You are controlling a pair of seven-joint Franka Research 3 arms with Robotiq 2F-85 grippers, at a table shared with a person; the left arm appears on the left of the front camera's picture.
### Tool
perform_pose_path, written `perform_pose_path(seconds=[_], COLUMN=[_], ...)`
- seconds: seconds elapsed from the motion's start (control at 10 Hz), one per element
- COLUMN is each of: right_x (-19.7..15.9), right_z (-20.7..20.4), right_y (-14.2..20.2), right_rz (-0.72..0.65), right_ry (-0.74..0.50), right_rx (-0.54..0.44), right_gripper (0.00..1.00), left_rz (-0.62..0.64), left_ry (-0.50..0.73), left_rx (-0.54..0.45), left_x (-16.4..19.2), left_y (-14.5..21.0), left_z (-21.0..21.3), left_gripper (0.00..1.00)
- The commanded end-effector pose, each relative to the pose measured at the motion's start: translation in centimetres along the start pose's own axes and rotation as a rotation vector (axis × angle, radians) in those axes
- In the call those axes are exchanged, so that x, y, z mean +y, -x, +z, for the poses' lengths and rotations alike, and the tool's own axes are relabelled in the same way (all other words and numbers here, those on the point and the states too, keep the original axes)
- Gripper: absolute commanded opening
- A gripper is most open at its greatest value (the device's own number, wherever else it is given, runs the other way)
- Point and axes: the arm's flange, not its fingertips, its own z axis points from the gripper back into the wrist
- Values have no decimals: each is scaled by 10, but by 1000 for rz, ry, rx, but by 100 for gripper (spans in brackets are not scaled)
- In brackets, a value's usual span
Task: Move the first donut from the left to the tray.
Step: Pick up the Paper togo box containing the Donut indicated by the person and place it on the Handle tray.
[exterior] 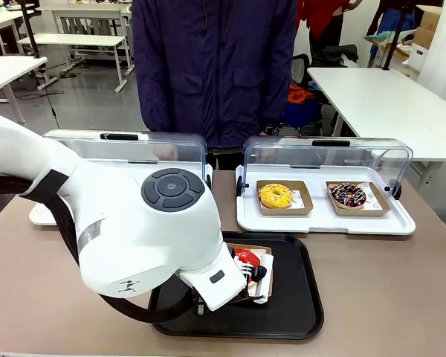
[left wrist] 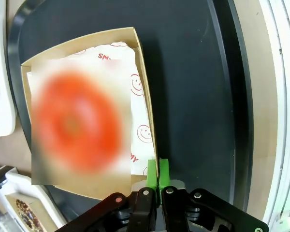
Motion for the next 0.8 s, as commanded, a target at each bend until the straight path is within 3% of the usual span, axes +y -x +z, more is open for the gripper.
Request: perform_pose_path(seconds=[0.0,0.1,0.2,0.4,0.5,0.7], right_x=[1,1,1,1,1,1], right_z=[-2,-2,-2,-2,-2,-2], right_y=[0,0,0,0,0,0], right_rz=[20,20,20,20,20,20], right_ry=[0,0,0,0,0,0], right_rx=[-29,-29,-29,-29,-29,-29], right_gripper=[100,100,100,100,100,100], left_rz=[29,38,45,62,60,19], left_ry=[-1,-3,6,10,5,52], left_rx=[-19,-23,-14,-10,-2,12], left_x=[3,4,4,8,13,29], left_y=[-4,-3,-2,-2,0,15], left_z=[-2,2,7,34,57,110], left_gripper=[56,57,100,100,81,100])
